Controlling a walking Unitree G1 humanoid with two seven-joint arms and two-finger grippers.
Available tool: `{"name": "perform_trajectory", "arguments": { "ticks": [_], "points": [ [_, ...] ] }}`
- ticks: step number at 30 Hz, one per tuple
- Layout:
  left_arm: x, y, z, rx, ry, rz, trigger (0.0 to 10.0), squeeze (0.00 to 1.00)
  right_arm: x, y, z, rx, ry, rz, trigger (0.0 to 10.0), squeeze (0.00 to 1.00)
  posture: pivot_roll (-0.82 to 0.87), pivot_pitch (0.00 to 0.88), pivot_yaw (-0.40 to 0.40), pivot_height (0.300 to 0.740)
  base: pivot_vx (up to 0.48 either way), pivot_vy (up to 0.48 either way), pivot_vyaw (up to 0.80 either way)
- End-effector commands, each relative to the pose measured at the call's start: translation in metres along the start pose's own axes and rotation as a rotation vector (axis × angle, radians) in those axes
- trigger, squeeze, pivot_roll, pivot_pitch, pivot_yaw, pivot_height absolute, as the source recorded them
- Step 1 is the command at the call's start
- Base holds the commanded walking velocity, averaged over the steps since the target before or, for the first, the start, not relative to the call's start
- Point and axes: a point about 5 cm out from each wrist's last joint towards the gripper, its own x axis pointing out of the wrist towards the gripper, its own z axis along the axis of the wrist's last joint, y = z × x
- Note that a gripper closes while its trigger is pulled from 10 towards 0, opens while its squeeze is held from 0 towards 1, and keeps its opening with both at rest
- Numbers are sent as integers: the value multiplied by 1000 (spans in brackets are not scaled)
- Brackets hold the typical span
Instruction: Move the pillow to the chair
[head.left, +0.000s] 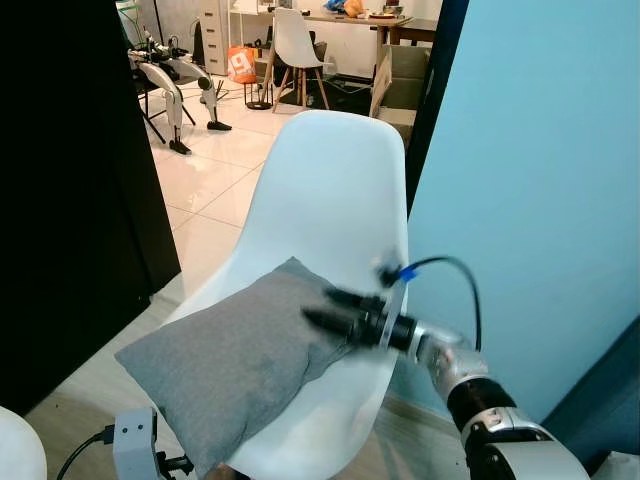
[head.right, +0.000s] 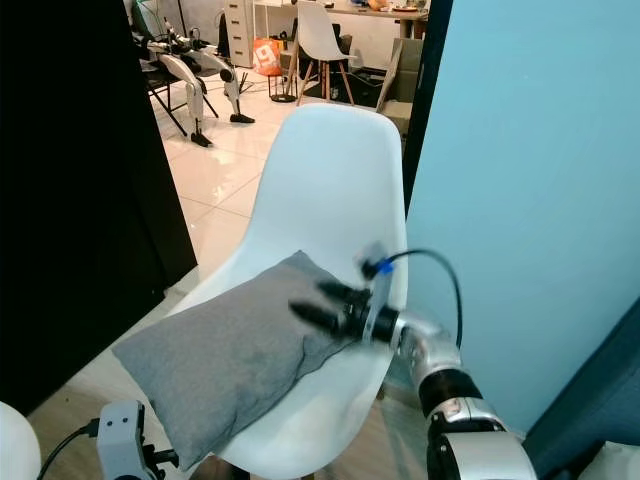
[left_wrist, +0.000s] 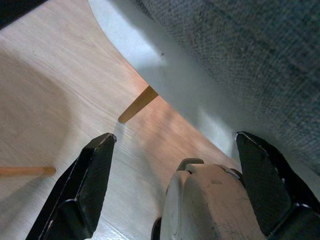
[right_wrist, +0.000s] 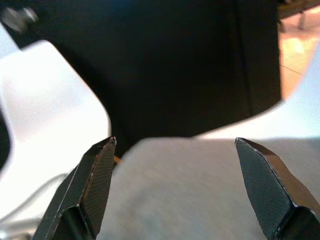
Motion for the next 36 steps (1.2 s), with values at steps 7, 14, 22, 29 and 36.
{"name": "perform_trajectory", "arguments": {
  "ticks": [7, 14, 22, 29, 36],
  "points": [
    [2, -2, -3, 14, 48, 3, 10000, 0, 9, 3, -15, 193, -93, -37, 10000, 0, 147, 70, -104, 537, 0, 0, 0],
    [-1, 14, 14, 116, -73, 103, 10000, 0, 17, 15, -42, 229, -27, -44, 10000, 0, 154, 76, -102, 562, 0, 0, 0],
    [-9, 38, 10, 180, -42, 306, 10000, 0, 17, 16, -46, 233, -9, -46, 10000, 0, 161, 78, -103, 582, 0, 0, 0],
    [-39, 101, 15, 175, -46, 796, 10000, 0, 20, 19, -50, 230, 22, -29, 10000, 0, 172, 81, -111, 602, 0, 0, 0],
    [-45, 120, 36, 106, -94, 980, 10000, 0, 21, 21, -52, 228, 32, -27, 10000, 0, 170, 81, -105, 622, 0, 0, 0]
  ]
}}
